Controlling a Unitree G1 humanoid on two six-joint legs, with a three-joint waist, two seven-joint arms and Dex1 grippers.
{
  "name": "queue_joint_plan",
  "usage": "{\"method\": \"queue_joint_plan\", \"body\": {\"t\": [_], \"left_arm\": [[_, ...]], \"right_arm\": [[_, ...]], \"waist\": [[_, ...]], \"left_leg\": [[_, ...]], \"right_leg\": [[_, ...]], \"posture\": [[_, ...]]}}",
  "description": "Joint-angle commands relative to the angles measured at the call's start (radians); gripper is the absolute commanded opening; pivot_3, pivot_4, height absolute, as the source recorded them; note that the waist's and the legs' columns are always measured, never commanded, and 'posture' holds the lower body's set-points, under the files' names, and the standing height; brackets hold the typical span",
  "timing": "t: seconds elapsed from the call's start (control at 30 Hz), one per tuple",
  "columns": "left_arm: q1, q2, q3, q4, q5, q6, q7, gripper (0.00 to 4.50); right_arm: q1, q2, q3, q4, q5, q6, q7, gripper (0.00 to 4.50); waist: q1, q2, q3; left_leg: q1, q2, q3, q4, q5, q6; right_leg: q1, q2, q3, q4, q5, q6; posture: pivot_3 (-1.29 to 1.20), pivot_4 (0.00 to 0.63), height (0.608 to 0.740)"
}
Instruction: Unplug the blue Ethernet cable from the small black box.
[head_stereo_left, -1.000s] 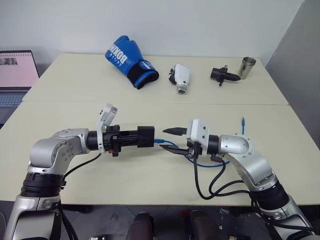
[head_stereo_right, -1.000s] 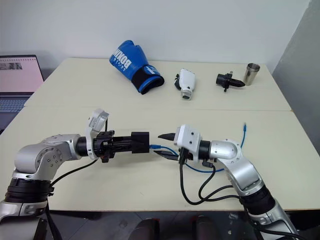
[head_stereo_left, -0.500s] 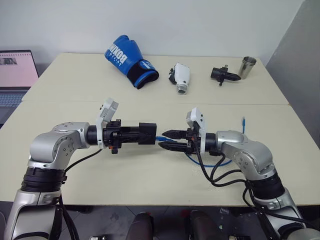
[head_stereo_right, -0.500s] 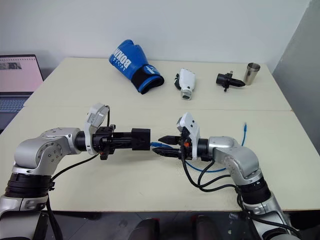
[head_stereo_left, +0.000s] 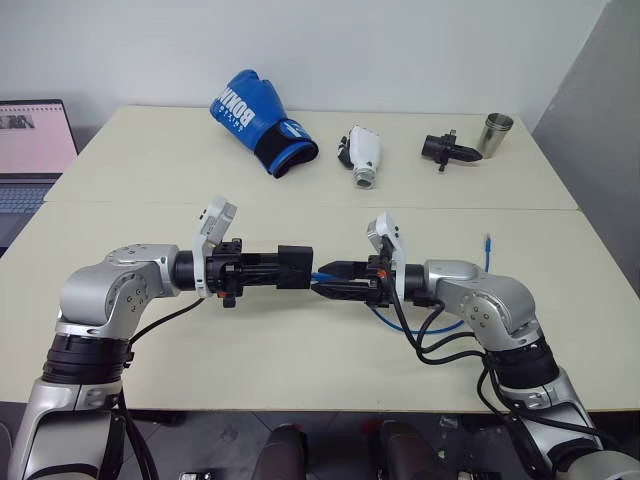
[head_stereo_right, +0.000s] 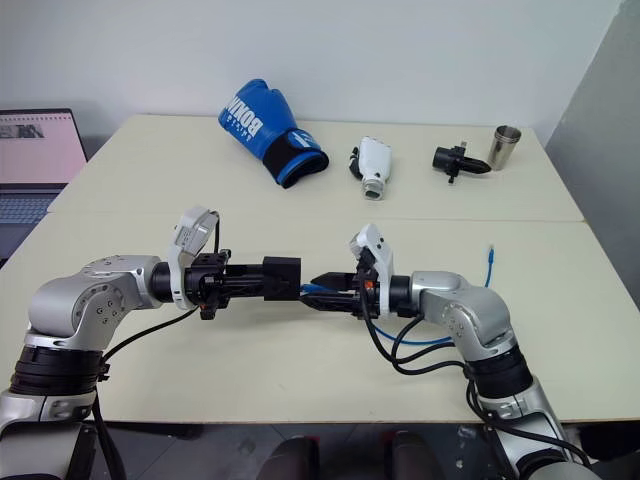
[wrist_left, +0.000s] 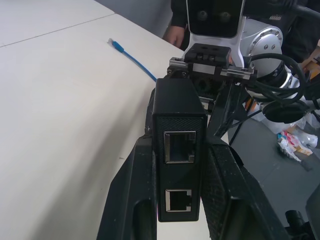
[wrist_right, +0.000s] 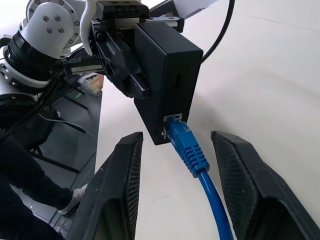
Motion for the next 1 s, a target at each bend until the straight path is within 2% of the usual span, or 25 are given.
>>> {"method": "queue_joint_plan", "body": {"t": [0.03, 0.23, 0.27, 0.33, 0.57, 0.63, 1.0], "left_arm": [[-0.017, 0.013, 0.014, -0.012, -0.004, -0.011, -0.011, 0.78], [-0.014, 0.017, 0.013, -0.013, 0.000, -0.013, -0.014, 0.78], [-0.014, 0.018, 0.014, -0.013, 0.000, -0.013, -0.015, 0.78], [-0.014, 0.018, 0.013, -0.012, 0.001, -0.014, -0.016, 0.78], [-0.022, 0.013, 0.018, -0.005, -0.002, -0.009, -0.018, 0.78], [-0.023, 0.011, 0.018, -0.005, -0.003, -0.008, -0.018, 0.78], [-0.037, -0.009, 0.028, 0.012, -0.012, 0.006, -0.002, 0.78]], "right_arm": [[-0.027, 0.011, -0.019, -0.009, 0.021, -0.006, 0.005, 2.28], [-0.028, 0.015, -0.022, -0.001, 0.033, -0.001, 0.011, 2.28], [-0.029, 0.014, -0.023, 0.000, 0.036, 0.000, 0.012, 2.00], [-0.031, 0.013, -0.025, 0.002, 0.042, 0.003, 0.017, 1.85], [-0.033, 0.002, -0.021, -0.005, 0.045, 0.008, 0.031, 0.39], [-0.032, -0.002, -0.018, -0.007, 0.042, 0.006, 0.036, 0.14], [-0.034, -0.016, 0.004, -0.025, 0.031, -0.002, 0.057, 0.11]], "waist": [[0.000, 0.000, 0.000], [0.000, 0.000, 0.000], [0.000, 0.000, 0.000], [0.000, 0.000, 0.000], [0.000, 0.000, 0.000], [0.000, 0.000, 0.000], [0.000, 0.000, 0.000]], "left_leg": [[0.000, 0.000, 0.000, 0.000, 0.000, 0.000], [0.000, 0.000, 0.000, 0.000, 0.000, 0.000], [0.000, 0.000, 0.000, 0.000, 0.000, 0.000], [0.000, 0.000, 0.000, 0.000, 0.000, 0.000], [0.000, 0.000, 0.000, 0.000, 0.000, 0.000], [0.000, 0.000, 0.000, 0.000, 0.000, 0.000], [0.000, 0.000, 0.000, 0.000, 0.000, 0.000]], "right_leg": [[0.000, 0.000, 0.000, 0.000, 0.000, 0.000], [0.000, 0.000, 0.000, 0.000, 0.000, 0.000], [0.000, 0.000, 0.000, 0.000, 0.000, 0.000], [0.000, 0.000, 0.000, 0.000, 0.000, 0.000], [0.000, 0.000, 0.000, 0.000, 0.000, 0.000], [0.000, 0.000, 0.000, 0.000, 0.000, 0.000], [0.000, 0.000, 0.000, 0.000, 0.000, 0.000]], "posture": [[0.00, 0.150, 0.740], [0.00, 0.150, 0.740], [0.00, 0.150, 0.740], [0.00, 0.150, 0.740], [0.00, 0.150, 0.740], [0.00, 0.150, 0.740], [0.00, 0.150, 0.740]]}}
